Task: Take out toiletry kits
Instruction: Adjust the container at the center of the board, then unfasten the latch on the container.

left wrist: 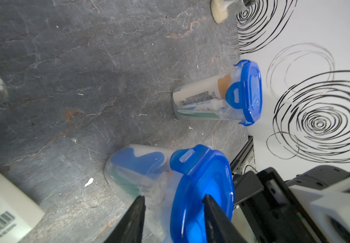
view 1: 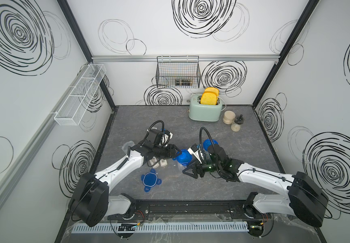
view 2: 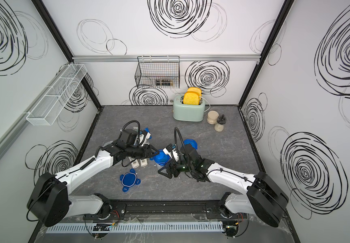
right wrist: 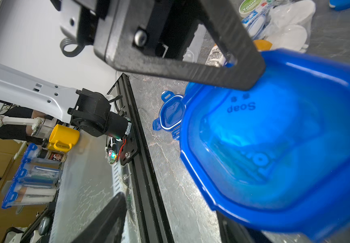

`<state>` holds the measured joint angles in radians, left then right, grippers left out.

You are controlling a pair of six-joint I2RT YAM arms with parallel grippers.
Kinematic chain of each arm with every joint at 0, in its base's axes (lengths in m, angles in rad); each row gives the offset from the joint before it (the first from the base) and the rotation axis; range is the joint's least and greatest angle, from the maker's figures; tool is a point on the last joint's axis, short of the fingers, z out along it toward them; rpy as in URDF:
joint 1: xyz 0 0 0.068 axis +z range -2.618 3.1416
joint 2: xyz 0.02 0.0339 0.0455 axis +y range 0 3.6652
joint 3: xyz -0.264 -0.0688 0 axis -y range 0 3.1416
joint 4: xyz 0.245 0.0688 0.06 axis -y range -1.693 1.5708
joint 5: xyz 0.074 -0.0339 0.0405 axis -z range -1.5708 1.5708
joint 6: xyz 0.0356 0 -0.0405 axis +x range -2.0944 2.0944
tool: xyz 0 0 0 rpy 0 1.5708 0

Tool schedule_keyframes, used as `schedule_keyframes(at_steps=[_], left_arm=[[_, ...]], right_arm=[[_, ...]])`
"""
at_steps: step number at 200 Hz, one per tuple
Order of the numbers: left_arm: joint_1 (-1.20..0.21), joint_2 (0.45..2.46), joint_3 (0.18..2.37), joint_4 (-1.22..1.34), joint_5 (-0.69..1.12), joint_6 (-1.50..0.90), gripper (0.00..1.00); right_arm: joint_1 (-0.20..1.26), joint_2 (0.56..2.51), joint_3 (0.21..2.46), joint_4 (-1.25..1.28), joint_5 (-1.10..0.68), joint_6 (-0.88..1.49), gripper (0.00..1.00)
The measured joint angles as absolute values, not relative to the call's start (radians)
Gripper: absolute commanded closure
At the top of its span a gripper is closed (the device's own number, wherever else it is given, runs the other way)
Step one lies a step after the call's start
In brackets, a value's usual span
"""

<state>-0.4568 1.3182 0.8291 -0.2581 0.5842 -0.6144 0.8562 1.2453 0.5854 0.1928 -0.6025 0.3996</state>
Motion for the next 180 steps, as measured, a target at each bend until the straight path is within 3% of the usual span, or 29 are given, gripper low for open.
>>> schedule_keyframes(at_steps=[55, 84, 99, 180], left_arm=[[-0.397, 1.181, 0.879, -0.318, 0.533, -0.598, 0.54], [-0.480, 1.096, 0.863, -0.192, 0.604, -0.675, 0.61], [-0.540, 1.121, 0.837, -0.093, 0.657, -0.738, 0.70], [-0.620, 1.331, 0.774, 0.066, 0.706, -0.849, 0.78]], right_arm=[[0.812, 1.134, 0.540, 0.189, -0.604, 0.388, 0.29], [0.747, 1.076, 0.495, 0.200, -0.619, 0.402, 0.29], [0.723, 1.060, 0.475, 0.204, -0.625, 0.411, 0.29], [0.712, 0.991, 0.415, 0.218, -0.651, 0.441, 0.31]])
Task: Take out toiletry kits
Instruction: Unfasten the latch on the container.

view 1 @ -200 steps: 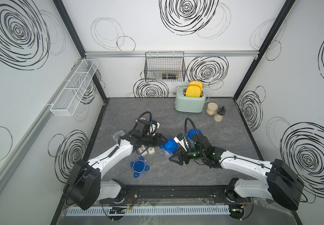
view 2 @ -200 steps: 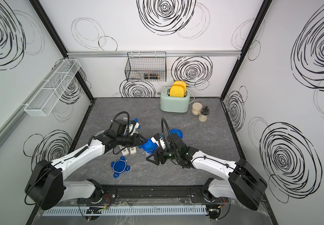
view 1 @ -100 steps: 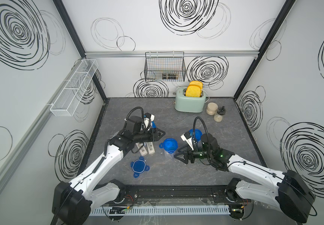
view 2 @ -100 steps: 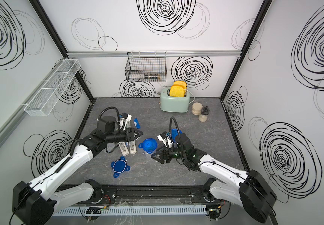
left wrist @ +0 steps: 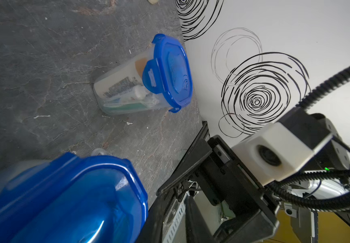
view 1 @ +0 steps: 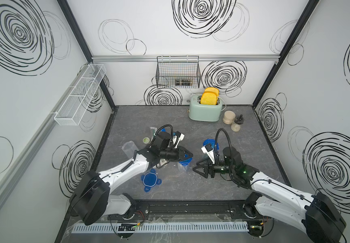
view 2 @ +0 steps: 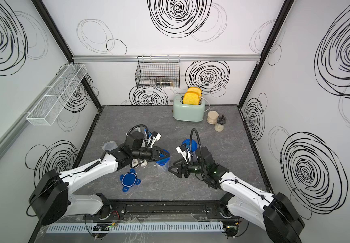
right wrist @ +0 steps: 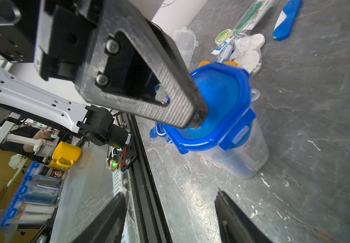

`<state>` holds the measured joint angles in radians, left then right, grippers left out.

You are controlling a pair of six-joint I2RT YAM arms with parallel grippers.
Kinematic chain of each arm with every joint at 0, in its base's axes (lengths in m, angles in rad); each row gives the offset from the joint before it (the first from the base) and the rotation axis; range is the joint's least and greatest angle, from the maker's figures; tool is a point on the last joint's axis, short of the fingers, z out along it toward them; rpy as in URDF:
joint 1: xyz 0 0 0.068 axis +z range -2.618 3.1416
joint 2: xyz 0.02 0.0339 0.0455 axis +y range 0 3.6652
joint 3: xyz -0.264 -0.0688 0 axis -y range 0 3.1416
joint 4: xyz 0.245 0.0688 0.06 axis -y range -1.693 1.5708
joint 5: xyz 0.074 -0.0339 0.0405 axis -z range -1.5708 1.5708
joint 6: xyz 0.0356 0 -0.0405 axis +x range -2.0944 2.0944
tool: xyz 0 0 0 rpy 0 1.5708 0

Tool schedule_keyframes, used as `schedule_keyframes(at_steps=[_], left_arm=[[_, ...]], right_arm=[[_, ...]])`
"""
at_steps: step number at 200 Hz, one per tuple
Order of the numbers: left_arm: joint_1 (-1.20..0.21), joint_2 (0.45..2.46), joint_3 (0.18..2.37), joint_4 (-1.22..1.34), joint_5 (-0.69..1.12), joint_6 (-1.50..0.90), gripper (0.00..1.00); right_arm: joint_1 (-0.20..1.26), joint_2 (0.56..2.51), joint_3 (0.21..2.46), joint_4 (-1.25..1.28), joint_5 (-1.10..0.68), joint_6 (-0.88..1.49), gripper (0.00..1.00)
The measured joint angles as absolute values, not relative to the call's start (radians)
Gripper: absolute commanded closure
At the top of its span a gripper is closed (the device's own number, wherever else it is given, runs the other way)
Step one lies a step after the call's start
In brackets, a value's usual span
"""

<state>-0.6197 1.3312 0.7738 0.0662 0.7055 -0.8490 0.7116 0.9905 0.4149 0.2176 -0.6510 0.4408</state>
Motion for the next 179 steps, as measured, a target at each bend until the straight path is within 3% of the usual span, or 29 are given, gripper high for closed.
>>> schedule_keyframes(at_steps=[179], left_arm=[[-0.573, 1.353, 0.717, 0.143, 0.702, -0.857, 0.87]], right_arm=[[0.845, 1.225, 0.406, 0.553, -0.559, 0.677, 0.30]])
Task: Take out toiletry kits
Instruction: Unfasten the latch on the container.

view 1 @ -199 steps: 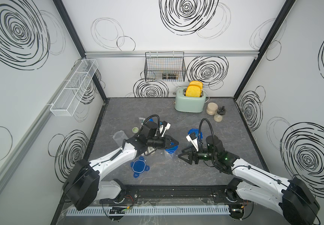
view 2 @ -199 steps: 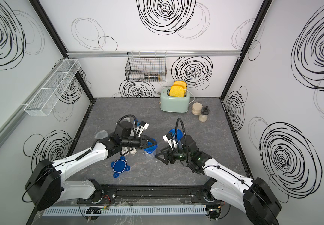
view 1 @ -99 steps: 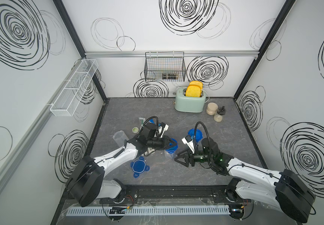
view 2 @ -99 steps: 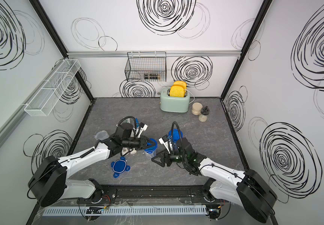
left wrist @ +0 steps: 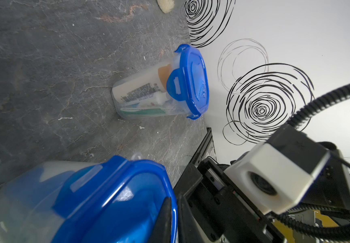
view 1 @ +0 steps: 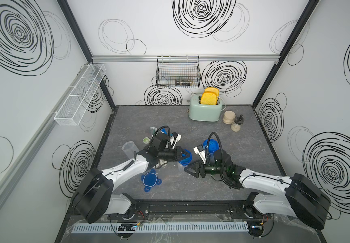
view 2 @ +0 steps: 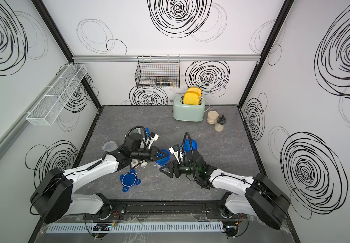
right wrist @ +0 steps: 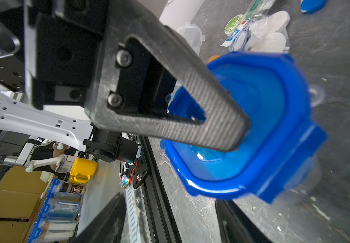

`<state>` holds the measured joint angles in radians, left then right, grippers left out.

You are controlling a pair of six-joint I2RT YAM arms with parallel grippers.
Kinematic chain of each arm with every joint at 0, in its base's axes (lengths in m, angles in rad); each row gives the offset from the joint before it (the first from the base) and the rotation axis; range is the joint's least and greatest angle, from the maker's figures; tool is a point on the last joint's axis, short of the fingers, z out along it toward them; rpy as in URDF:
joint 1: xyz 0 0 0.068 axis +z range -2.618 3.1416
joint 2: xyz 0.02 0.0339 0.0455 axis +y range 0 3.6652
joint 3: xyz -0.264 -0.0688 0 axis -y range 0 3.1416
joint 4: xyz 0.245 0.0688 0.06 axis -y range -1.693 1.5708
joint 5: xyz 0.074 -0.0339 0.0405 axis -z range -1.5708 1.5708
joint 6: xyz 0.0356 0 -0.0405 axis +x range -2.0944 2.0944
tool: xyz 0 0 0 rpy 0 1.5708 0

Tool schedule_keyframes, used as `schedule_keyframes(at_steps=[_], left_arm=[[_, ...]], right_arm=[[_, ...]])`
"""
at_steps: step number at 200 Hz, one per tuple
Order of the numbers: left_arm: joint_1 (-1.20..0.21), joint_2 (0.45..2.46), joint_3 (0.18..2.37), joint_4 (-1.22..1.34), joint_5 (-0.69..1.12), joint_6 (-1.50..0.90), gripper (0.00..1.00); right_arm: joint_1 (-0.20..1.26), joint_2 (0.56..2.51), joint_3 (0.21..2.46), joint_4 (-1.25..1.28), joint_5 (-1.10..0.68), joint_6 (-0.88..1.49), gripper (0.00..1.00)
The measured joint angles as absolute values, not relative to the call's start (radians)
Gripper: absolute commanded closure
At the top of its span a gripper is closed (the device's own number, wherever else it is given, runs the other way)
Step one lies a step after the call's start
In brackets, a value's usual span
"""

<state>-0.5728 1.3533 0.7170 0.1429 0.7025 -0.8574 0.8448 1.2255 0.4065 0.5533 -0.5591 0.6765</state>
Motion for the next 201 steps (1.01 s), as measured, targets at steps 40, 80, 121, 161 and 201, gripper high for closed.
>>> schedule_keyframes(at_steps=[40, 80, 121, 161, 201], left_arm=[[-0.571, 1.354, 0.714, 0.149, 0.703, -0.857, 0.87], [-0.571, 1.354, 0.712, 0.152, 0.703, -0.857, 0.87], [-0.571, 1.354, 0.710, 0.155, 0.703, -0.857, 0.87], [-0.571, 1.354, 0.710, 0.155, 0.702, -0.857, 0.87], [-0.571, 1.354, 0.710, 0.156, 0.702, -0.857, 0.87]], right_arm=[[0.857, 1.233, 0.406, 0.586, -0.550, 0.700, 0.30], [0.874, 1.248, 0.406, 0.609, -0.546, 0.704, 0.30], [0.885, 1.257, 0.407, 0.619, -0.535, 0.709, 0.30], [0.900, 1.271, 0.407, 0.643, -0.520, 0.727, 0.30], [0.913, 1.282, 0.407, 0.664, -0.501, 0.746, 0.30]])
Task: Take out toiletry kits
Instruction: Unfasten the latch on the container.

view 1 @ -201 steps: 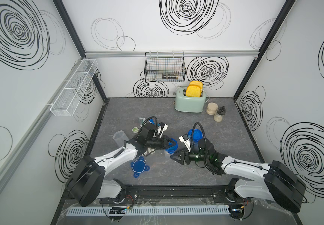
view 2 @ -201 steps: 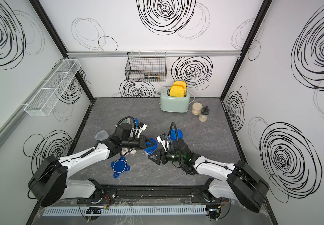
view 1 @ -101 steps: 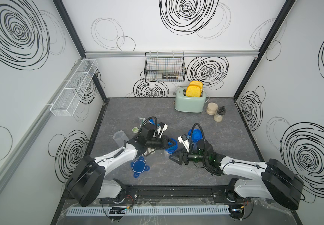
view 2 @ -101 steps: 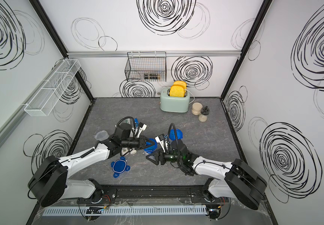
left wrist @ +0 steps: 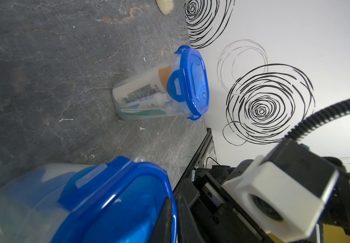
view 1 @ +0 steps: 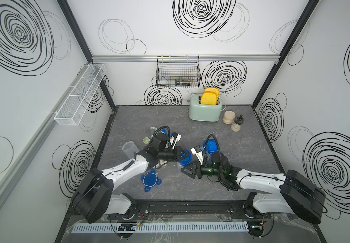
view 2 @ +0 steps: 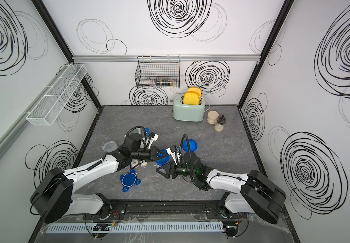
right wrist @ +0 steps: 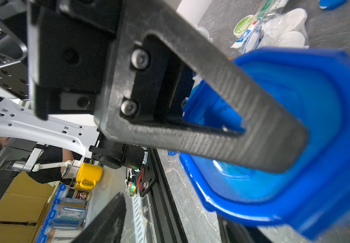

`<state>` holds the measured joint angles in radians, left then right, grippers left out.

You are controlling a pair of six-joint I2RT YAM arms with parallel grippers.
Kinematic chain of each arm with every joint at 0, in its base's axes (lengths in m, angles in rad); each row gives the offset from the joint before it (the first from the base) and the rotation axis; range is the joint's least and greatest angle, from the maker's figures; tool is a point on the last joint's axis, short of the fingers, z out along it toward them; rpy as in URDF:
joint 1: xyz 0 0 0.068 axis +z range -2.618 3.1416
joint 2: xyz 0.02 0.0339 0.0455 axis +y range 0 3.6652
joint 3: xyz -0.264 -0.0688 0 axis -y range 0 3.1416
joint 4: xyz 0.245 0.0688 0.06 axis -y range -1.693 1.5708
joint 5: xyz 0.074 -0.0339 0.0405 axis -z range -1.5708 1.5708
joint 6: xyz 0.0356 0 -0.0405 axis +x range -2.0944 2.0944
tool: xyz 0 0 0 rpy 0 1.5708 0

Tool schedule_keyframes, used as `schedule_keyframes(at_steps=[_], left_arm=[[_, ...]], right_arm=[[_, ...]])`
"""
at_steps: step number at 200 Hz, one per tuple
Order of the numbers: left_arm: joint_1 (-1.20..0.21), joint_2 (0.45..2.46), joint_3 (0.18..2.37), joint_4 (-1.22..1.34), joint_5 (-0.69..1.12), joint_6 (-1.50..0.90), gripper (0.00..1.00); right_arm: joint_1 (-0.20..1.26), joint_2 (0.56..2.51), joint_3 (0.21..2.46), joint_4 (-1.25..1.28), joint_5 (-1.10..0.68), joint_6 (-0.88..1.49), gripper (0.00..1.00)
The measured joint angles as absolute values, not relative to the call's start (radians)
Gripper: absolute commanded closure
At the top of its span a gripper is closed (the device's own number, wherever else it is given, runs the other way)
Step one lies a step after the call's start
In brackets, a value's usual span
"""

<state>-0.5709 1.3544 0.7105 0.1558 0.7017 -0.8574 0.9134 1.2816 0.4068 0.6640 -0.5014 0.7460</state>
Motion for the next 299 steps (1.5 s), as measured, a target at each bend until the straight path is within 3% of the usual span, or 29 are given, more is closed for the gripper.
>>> schedule_keyframes(at_steps=[129, 215, 299], left_arm=[[-0.571, 1.362, 0.684, 0.218, 0.702, -0.868, 0.90], [-0.571, 1.361, 0.667, 0.251, 0.702, -0.881, 0.91], [-0.568, 1.361, 0.656, 0.275, 0.707, -0.884, 0.92]], right_arm=[[0.920, 1.300, 0.402, 0.716, -0.477, 0.794, 0.30], [0.997, 1.286, 0.337, 0.810, -0.279, 0.942, 0.27], [1.025, 1.364, 0.332, 0.961, -0.247, 1.052, 0.28]])
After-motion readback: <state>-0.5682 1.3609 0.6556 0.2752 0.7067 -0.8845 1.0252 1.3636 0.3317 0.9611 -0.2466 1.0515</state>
